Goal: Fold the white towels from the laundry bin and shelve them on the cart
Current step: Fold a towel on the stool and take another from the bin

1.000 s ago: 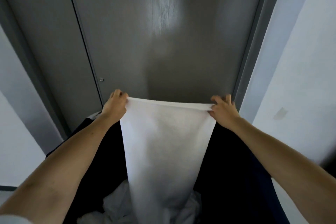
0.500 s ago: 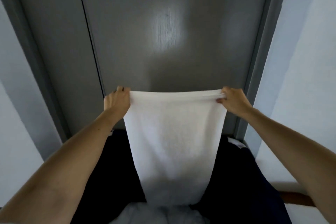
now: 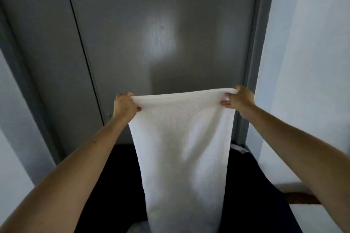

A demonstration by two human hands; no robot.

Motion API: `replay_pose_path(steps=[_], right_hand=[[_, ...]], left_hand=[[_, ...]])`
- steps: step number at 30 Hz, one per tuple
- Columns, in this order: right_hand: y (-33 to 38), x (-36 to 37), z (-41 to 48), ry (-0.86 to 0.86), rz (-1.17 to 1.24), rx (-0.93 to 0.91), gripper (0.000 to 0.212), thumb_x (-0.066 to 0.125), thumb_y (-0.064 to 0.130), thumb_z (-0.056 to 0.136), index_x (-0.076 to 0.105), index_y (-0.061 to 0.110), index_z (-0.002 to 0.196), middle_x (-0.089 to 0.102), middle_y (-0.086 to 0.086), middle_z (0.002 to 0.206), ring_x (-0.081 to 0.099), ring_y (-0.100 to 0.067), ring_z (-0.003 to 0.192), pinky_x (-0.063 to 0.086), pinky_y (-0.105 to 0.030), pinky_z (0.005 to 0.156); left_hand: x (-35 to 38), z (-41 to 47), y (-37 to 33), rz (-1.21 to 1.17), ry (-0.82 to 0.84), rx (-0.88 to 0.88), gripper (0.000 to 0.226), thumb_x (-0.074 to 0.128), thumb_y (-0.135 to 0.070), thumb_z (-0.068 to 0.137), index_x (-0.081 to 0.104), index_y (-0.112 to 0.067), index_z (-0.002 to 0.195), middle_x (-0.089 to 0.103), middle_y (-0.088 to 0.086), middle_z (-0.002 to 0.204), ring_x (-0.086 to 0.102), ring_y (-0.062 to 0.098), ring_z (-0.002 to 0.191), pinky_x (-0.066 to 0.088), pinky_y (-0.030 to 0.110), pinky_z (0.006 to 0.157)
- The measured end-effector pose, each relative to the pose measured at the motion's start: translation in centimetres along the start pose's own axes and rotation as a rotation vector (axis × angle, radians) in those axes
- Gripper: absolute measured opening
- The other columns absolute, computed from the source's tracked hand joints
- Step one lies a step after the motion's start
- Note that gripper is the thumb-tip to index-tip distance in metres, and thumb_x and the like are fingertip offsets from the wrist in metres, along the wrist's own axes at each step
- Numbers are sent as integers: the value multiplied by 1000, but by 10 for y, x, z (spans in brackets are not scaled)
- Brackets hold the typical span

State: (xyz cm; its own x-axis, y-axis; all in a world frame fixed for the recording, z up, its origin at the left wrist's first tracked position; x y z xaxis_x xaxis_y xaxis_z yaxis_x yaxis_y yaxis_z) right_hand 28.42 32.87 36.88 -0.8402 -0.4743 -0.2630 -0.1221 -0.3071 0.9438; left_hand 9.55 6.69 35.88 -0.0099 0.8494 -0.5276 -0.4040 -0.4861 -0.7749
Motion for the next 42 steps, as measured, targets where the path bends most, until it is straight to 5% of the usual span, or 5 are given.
replay_pose_path(steps=[3,5,10,26,42], right_hand=[[12,-11,-4,-54,-1,-68,16,59,6,90,50,7,104,51,-11,105,63,-30,91,58,-24,55],[13,-22,-7,-71,-69,-98,21,60,8,89,52,7,108,54,-13,106,63,-30,93,58,-27,61],[37,-60,3,-187,-123,-195,26,56,5,89,41,18,72,58,-19,97,65,-38,91,56,-46,78],[111,-348,-26,-610,-672,-554,24,47,-4,87,45,-8,110,56,-30,106,53,-44,99,38,-38,76],[34,-553,-27,-690,-768,-426,27,45,0,92,41,-12,116,55,-31,112,54,-42,102,40,-40,77]], left_hand=[[-7,-11,-3,75,-1,212,26,51,-11,95,54,11,109,46,20,114,53,28,85,45,13,65],[-5,-15,-1,211,69,296,30,63,-21,89,56,8,97,45,17,105,51,33,90,40,28,75],[3,2,-45,154,60,383,14,72,-15,80,64,-5,82,52,11,86,58,35,84,34,28,65],[51,-109,-337,-214,-230,698,18,69,-22,82,71,-6,89,66,20,87,59,33,88,31,26,65],[211,-208,-456,-397,35,660,14,64,-14,86,70,-3,93,64,18,87,61,30,79,37,24,57]])
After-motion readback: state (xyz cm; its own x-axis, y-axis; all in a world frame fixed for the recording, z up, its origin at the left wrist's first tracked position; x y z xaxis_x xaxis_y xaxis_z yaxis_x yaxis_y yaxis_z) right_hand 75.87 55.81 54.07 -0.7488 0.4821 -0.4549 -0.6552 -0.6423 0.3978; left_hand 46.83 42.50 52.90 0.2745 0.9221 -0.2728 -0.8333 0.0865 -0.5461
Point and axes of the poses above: each hand's wrist, its own z-axis towards the middle knuckle, its own x-axis out of the palm, y = z × x, the point moved 1 cm from there along z, towards the middle knuckle
